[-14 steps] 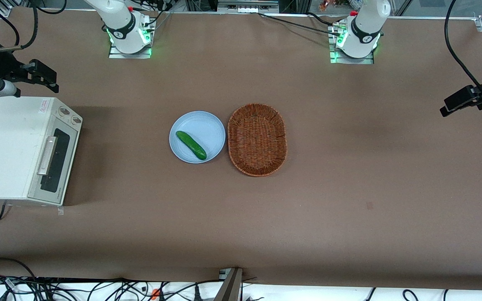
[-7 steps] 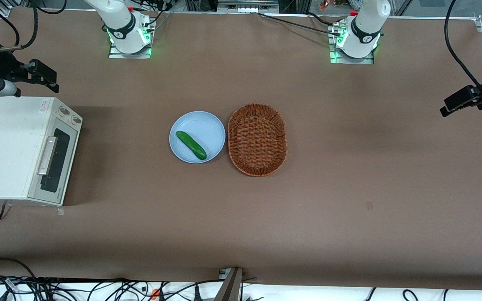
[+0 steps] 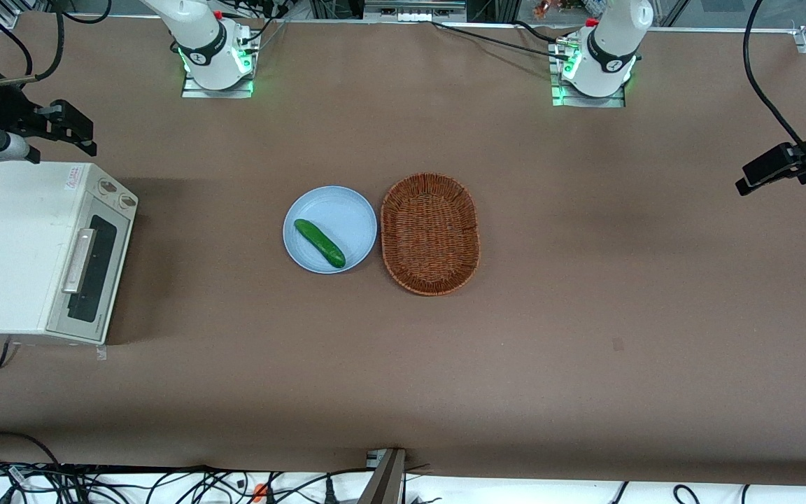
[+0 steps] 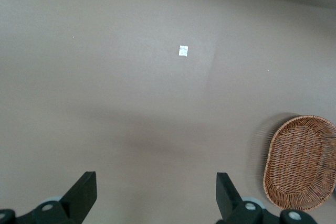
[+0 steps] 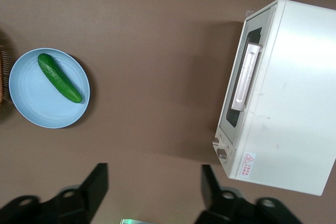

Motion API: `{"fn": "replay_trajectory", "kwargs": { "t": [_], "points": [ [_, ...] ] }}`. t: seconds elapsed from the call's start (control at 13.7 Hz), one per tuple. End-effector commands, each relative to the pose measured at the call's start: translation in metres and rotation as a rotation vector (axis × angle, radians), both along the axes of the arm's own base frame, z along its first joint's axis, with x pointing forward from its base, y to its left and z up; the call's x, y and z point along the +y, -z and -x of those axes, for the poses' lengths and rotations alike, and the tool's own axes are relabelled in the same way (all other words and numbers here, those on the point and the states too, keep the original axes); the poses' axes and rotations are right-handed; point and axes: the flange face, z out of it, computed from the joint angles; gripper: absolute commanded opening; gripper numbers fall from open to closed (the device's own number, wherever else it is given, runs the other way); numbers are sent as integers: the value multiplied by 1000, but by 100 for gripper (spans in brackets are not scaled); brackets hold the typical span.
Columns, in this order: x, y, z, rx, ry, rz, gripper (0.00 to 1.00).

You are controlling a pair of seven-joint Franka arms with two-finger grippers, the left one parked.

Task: Open oven door with right arm only
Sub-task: 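Lower the right gripper to the toaster oven's door handle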

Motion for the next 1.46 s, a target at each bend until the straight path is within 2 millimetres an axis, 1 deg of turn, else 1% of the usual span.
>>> {"fn": "replay_trajectory", "kwargs": {
  "t": [0.0,0.07,0.15,0.37,0.51,0.59,0.73,0.8,0.88,1.1,1.32,1.39],
  "points": [
    [-4,-3,4,1,-21,5,25],
    [-6,-2,2,0,-18,9,9],
    [-7,1,0,5,-17,11,0],
    [-13,9,-5,10,-7,29,0],
    [-19,17,-11,14,4,30,0],
    [-25,25,-16,21,14,31,0],
    [-37,44,-29,29,33,36,0],
    [-49,57,-38,31,49,51,0],
    [-50,71,-47,33,48,60,0],
    [-57,96,-63,22,51,76,0],
    [-78,140,-87,9,65,110,0],
    [-80,152,-95,0,65,113,0]
  ]
}}
